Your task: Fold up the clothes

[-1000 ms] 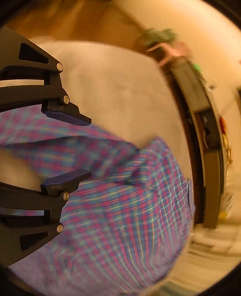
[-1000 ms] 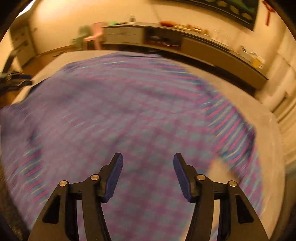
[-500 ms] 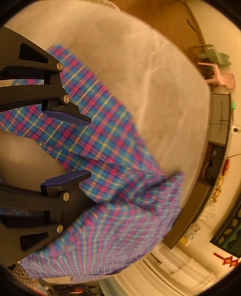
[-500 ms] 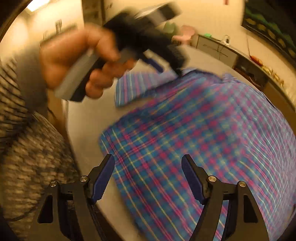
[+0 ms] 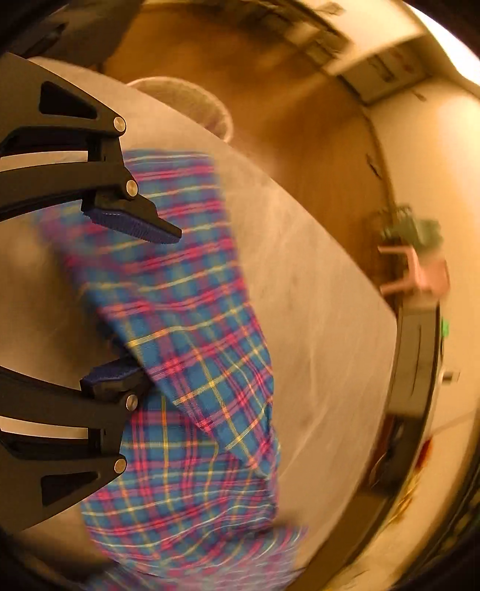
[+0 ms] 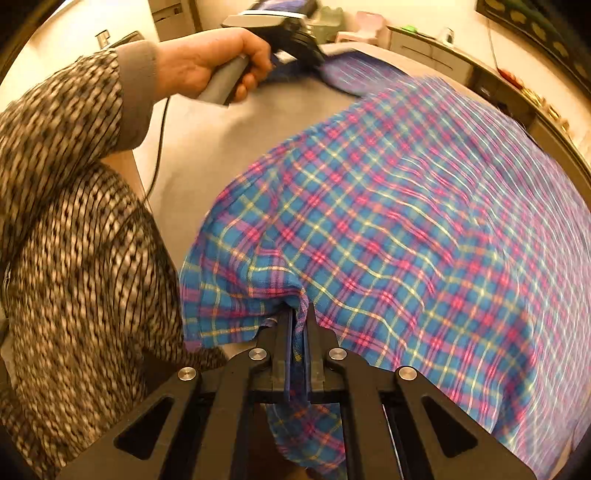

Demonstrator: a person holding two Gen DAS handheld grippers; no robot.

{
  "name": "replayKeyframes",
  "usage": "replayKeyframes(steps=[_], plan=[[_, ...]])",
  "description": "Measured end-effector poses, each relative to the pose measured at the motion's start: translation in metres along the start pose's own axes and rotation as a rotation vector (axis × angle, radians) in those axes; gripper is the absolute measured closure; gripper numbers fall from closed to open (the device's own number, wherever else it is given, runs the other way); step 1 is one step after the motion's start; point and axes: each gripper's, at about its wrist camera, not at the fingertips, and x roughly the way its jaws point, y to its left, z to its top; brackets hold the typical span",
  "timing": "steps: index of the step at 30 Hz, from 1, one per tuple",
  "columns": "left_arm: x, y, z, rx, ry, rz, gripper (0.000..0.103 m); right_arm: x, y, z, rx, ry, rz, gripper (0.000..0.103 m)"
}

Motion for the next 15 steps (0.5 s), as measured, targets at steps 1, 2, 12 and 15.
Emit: replayKeyframes(steps=[1,2,12,15], plan=[[-0.002,0.007,0.001,-0.036,0.004,0.004,0.044,-0.001,-0.002,-0.005,0.020,0.006,0.026,0.094],[-0.009,0.010,0.001,-0.047,-0.006,-0.002,0.044,-0.005,-0.003,-0.009,0.038,0.003,0.057,0.092],[-0.109,-0.128,-0.064,0.431,-0.123,-0.354,0.043,-0.092,-0.139,-0.034,0.386,-0.228,-0.009,0.059],[-0.095,-0.195,-0.091,0.635,-0.102,-0.285,0.043,-0.060,-0.171,-0.050,0.483,-0.129,-0.153,0.059]])
